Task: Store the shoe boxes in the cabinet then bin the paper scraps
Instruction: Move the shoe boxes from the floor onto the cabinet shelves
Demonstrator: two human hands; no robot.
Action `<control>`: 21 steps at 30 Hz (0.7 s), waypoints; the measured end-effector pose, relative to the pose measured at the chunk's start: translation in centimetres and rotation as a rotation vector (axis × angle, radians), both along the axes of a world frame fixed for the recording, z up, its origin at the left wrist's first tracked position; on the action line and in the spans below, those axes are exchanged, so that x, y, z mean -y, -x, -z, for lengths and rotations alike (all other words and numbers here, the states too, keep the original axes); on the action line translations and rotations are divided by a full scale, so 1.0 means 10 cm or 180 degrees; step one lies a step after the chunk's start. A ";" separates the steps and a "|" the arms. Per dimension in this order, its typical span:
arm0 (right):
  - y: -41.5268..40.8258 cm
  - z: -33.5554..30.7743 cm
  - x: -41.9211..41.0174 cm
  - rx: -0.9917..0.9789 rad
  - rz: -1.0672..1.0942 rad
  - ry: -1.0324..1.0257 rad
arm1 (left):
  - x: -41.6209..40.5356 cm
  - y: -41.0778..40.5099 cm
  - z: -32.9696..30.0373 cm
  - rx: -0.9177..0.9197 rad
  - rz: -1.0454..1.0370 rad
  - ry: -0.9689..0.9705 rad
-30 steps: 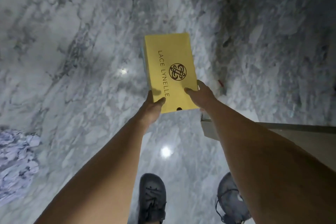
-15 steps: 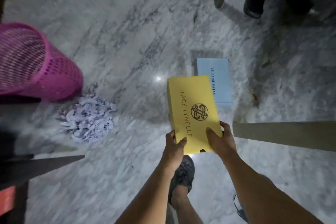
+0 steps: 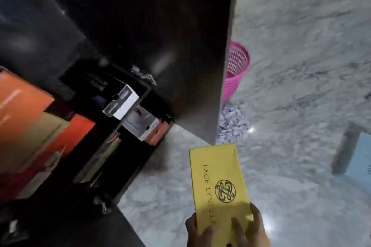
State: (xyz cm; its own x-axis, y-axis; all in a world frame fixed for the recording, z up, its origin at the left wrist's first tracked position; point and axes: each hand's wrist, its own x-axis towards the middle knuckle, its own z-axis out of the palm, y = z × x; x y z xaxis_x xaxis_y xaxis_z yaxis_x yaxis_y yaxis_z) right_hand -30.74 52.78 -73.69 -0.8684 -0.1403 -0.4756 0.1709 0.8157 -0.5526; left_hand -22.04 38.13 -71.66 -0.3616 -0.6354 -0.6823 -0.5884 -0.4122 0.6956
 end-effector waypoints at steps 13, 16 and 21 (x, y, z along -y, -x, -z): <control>0.71 -2.21 2.40 -0.0724 -0.1132 0.0943 | 1.33 0.17 -1.70 -0.1220 -0.1167 0.1049; 0.95 -2.46 2.90 -0.1119 -0.1325 0.1127 | 1.74 0.34 -1.88 -0.1391 -0.1243 0.1242; 1.26 -2.56 3.66 -0.0907 -0.1498 0.1320 | 2.47 0.57 -2.04 -0.1605 -0.1395 0.1623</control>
